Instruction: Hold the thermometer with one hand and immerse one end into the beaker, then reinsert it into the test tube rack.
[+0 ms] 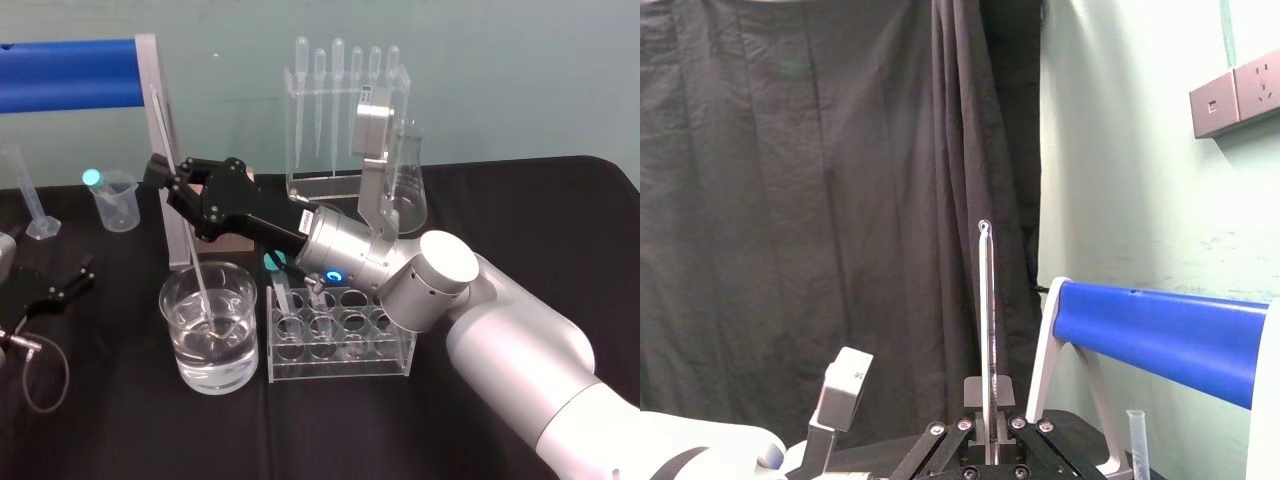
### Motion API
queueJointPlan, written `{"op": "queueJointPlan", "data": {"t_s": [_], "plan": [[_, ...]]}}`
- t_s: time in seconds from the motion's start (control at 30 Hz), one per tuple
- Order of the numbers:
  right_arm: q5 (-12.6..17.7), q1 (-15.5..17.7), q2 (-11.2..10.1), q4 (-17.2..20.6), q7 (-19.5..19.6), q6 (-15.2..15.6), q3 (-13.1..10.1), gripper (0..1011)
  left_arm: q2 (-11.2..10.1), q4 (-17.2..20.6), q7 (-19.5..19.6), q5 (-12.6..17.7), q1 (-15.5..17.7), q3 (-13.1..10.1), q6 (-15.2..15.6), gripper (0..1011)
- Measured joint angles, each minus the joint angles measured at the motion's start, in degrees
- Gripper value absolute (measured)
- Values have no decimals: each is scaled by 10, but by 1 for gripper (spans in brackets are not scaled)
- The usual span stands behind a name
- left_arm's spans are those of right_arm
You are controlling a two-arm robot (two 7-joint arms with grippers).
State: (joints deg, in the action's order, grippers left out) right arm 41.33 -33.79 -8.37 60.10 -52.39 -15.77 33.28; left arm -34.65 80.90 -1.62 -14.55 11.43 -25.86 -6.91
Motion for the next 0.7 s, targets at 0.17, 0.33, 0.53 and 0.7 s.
{"op": "queueJointPlan", "data": {"t_s": [0.17, 0.33, 0.53, 0.7], "plan": [[0, 0, 0, 0, 0, 0, 0, 56, 0, 0, 0, 0, 0, 0, 0, 1008], [0, 0, 0, 0, 0, 0, 0, 56, 0, 0, 0, 0, 0, 0, 0, 1008], [0, 0, 0, 0, 0, 0, 0, 56, 0, 0, 0, 0, 0, 0, 0, 1008], [0, 0, 0, 0, 0, 0, 0, 56, 0, 0, 0, 0, 0, 0, 0, 1008]]}}
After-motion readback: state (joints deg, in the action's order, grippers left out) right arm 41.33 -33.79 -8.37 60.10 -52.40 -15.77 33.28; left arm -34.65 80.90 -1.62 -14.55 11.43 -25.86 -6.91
